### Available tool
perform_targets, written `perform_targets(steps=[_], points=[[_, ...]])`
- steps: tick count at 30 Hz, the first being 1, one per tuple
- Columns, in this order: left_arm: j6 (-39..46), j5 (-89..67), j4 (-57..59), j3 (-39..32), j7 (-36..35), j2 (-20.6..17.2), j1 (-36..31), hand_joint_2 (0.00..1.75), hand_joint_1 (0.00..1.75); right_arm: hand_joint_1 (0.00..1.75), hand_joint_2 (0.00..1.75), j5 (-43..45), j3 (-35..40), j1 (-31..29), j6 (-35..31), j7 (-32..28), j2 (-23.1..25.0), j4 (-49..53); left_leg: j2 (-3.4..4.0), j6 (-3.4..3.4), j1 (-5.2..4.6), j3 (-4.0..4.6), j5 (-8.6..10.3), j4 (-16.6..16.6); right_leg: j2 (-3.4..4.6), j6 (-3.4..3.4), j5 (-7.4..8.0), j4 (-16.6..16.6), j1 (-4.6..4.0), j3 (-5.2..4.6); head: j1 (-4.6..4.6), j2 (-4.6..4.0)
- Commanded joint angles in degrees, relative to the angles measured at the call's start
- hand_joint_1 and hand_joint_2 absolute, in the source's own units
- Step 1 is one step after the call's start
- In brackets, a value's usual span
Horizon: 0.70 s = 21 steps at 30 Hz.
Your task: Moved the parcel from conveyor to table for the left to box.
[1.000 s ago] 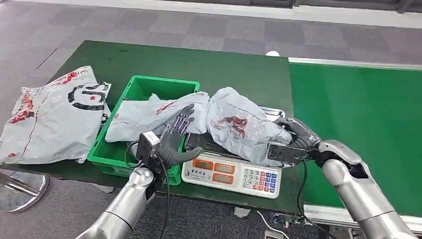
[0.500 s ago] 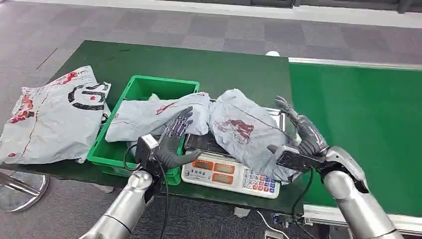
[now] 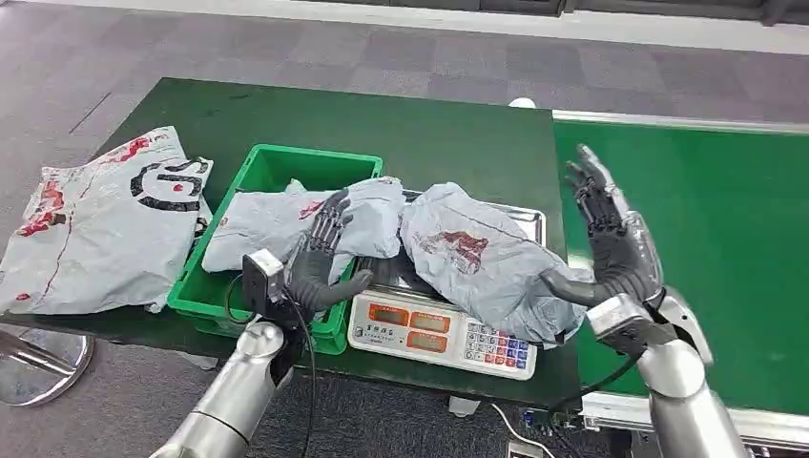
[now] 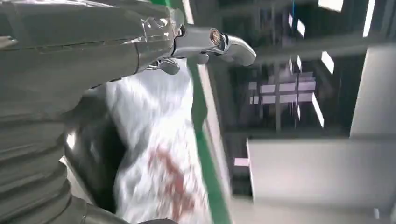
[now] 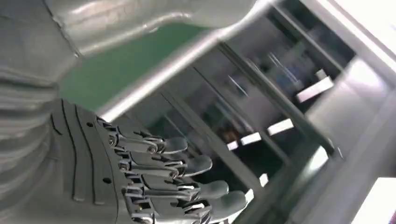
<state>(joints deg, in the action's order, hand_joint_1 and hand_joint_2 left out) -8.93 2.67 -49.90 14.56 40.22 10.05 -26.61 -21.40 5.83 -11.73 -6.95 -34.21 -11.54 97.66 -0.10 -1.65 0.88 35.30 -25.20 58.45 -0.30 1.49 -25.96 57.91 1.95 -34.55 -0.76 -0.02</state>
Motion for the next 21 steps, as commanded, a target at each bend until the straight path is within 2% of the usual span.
perform_targets(steps=[1, 7, 11, 16, 17, 18, 19, 21], points=[[1.66, 0.1, 1.19, -3.8, -0.22, 0.93, -2.08, 1.75, 0.0, 0.0, 1.75, 0.54, -3.69, -0.87, -0.76, 0.59, 6.18, 2.6, 0.06, 0.07, 0.04, -0.18, -0.04, -0.08, 0.05, -0.2, -0.01, -0.1, -0.08, 0.16, 0.0, 0.0], [3.12, -0.12, -0.56, -3.26, -0.22, 0.98, -2.51, 1.75, 0.0, 0.0, 1.75, -0.13, -3.05, -1.08, -3.15, 0.23, 7.22, 1.88, 0.08, 0.08, 0.01, -0.12, -0.03, -0.05, 0.06, -0.14, 0.0, -0.06, -0.04, 0.09, 0.0, 0.02], [8.22, -6.12, 8.21, 3.17, -0.22, 3.48, -9.41, 1.75, 0.0, 0.0, 1.75, 3.01, 0.2, 1.08, -7.12, -5.79, 10.86, 6.87, -0.05, 0.08, 0.05, -0.14, 0.0, -0.08, -0.07, -0.24, -0.02, -0.08, -0.09, 0.17, 0.0, 0.0], [11.33, -11.59, 14.82, 9.4, -1.38, 6.28, -13.96, 1.75, 0.0, 0.0, 1.75, 3.84, 4.88, -0.05, -10.95, -5.79, 11.12, 10.3, -0.17, 0.08, 0.03, -0.07, -0.01, 0.02, -0.2, -0.21, -0.07, 0.01, -0.07, 0.09, 0.0, 0.0], [13.38, -14.59, 17.59, 11.51, -4.78, 7.0, -15.41, 1.75, 0.0, 0.0, 1.75, 3.77, 5.18, -0.45, -11.38, -5.79, 11.33, 9.9, -0.12, 0.08, -0.01, 0.0, 0.01, 0.02, -0.17, -0.12, -0.04, 0.01, -0.01, 0.03, 0.0, 0.0], [14.78, -18.92, 22.67, 14.73, -11.84, 8.43, -17.96, 1.75, 0.0, 0.0, 1.75, 3.48, 5.28, -0.87, -11.55, -5.79, 11.63, 9.6, -0.09, 0.1, -0.01, -0.06, -0.01, -0.01, -0.14, -0.16, -0.04, -0.03, -0.03, 0.09, 0.0, 0.0], [14.62, -20.27, 24.59, 16.07, -13.93, 9.33, -18.81, 1.75, 0.0, 0.0, 1.75, 3.55, 5.34, -1.2, -11.47, -5.79, 11.72, 9.32, -0.08, 0.13, 0.05, -0.14, -0.03, -0.02, -0.12, -0.19, -0.03, -0.11, -0.09, 0.21, 0.0, 0.0], [10.41, -16.58, 26.13, 18.95, -19.66, 9.95, -18.93, 1.75, 0.0, 0.0, 1.75, 3.45, 4.84, -1.8, -10.98, -5.79, 12.59, 8.06, -0.2, 0.12, 0.01, -0.07, 0.0, 0.02, -0.2, -0.15, -0.04, -0.04, -0.04, 0.17, 0.0, 0.0]])
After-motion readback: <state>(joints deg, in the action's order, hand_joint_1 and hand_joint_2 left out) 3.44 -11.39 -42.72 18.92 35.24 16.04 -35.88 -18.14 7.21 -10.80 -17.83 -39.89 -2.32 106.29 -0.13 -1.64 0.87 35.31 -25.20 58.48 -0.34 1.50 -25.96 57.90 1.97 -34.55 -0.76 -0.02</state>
